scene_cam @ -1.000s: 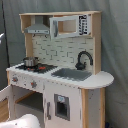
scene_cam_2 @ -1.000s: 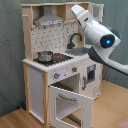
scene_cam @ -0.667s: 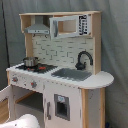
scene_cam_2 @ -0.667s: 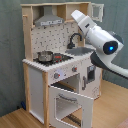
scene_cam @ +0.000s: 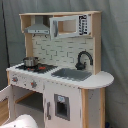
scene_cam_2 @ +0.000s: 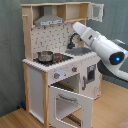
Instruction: Play with the kitchen
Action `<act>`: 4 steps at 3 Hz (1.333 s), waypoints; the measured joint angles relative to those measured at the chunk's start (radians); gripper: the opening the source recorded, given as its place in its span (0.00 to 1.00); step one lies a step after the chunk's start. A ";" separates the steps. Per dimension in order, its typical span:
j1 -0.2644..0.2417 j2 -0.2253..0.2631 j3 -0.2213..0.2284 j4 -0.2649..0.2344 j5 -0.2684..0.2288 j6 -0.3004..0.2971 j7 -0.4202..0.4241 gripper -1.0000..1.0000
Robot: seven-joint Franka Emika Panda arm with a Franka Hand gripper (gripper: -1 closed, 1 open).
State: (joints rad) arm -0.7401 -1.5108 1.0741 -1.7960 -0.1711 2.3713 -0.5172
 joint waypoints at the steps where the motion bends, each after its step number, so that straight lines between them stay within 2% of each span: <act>1: 0.072 0.000 0.033 -0.057 -0.054 -0.001 -0.011 1.00; 2: 0.150 0.000 0.069 -0.126 -0.104 -0.001 -0.011 1.00; 4: 0.298 0.000 0.136 -0.266 -0.173 0.004 -0.003 1.00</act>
State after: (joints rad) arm -0.4423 -1.5104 1.2097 -2.0625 -0.3438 2.3754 -0.5197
